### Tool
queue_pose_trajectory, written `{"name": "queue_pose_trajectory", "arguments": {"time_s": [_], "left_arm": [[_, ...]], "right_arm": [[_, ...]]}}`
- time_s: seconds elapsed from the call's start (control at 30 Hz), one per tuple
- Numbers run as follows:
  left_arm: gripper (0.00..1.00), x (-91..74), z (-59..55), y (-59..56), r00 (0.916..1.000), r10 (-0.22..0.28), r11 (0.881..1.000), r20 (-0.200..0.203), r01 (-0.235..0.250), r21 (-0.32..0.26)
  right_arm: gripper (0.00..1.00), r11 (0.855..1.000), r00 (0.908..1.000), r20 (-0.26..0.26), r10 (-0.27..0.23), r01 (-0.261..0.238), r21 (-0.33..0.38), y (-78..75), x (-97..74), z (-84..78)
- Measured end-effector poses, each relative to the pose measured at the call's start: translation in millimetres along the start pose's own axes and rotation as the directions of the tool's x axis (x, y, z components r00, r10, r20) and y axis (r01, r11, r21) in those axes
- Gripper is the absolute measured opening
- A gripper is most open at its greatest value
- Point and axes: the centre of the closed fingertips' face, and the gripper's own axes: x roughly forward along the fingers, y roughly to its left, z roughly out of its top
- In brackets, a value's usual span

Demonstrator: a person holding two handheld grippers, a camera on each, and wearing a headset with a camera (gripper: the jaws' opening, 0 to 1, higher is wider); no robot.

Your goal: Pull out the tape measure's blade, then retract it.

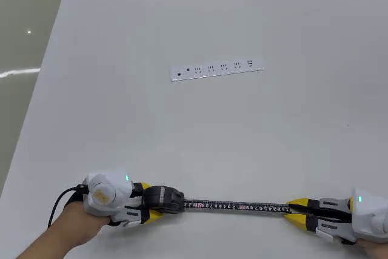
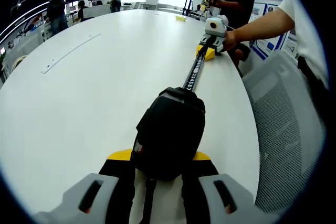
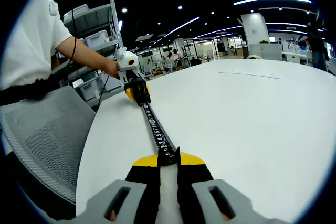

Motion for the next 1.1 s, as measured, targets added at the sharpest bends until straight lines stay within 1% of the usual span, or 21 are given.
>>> {"name": "queue_pose_trajectory", "arguments": {"time_s": [0.43, 0.67, 0.93, 1.1], "left_arm": [[0.3, -0.3, 0.6, -0.5, 1.0, 0.002, 1.0, -0.003, -0.002, 0.0], [0.31, -0.3, 0.9, -0.7, 1.0, 0.004, 1.0, -0.002, -0.004, -0.001], [0.31, -0.1, 1.0, -0.6, 1.0, 0.006, 1.0, -0.004, -0.006, 0.0], [0.31, 0.0, 1.2, -0.6, 1.0, 0.003, 1.0, -0.005, -0.003, 0.008]], "right_arm": [[0.09, 1.0, 0.9998, 0.004, -0.018, 0.018, 0.014, -3.8, -10.6, -2.2], [0.1, 0.999, 0.9997, 0.007, -0.025, 0.025, 0.025, -4.6, -10.0, -2.0], [0.11, 1.0, 0.9999, -0.007, -0.013, 0.014, 0.021, -3.6, -9.7, -1.9], [0.12, 1.0, 0.9997, -0.017, -0.017, 0.017, 0.022, -2.2, -8.6, -2.7]]}}
